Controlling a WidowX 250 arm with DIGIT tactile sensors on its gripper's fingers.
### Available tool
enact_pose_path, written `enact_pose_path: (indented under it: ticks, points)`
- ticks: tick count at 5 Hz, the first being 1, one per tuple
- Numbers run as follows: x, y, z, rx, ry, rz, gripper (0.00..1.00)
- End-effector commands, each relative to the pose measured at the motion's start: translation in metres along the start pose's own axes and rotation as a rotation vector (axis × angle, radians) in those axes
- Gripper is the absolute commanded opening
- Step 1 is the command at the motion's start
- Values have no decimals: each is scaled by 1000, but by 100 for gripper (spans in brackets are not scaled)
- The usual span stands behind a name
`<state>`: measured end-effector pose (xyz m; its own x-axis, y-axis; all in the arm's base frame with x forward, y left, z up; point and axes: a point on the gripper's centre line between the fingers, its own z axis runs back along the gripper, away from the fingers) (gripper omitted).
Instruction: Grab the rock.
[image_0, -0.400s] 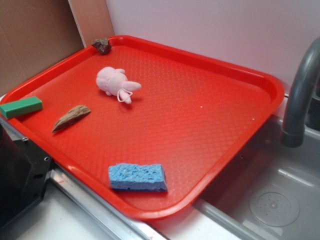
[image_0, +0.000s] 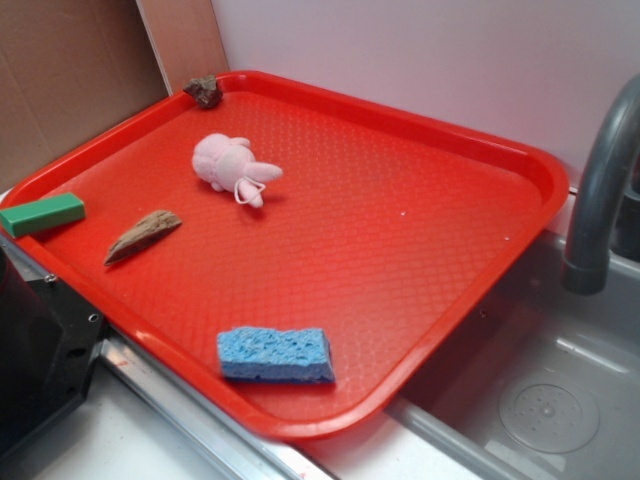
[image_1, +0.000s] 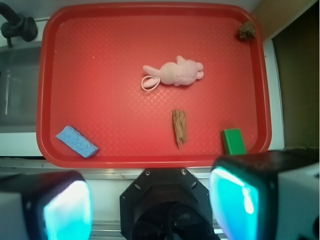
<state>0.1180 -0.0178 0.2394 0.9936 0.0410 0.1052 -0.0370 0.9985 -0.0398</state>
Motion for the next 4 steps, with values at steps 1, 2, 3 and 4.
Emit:
enact_pose_path:
  ticks: [1,2,3,4]
  points:
    - [58,65,-52,-22,-68,489,100]
    - [70,97,-78,-30,-168,569,100]
    - [93,121,-123,120,-305,751,100]
    - [93,121,-123,120,-305,751,100]
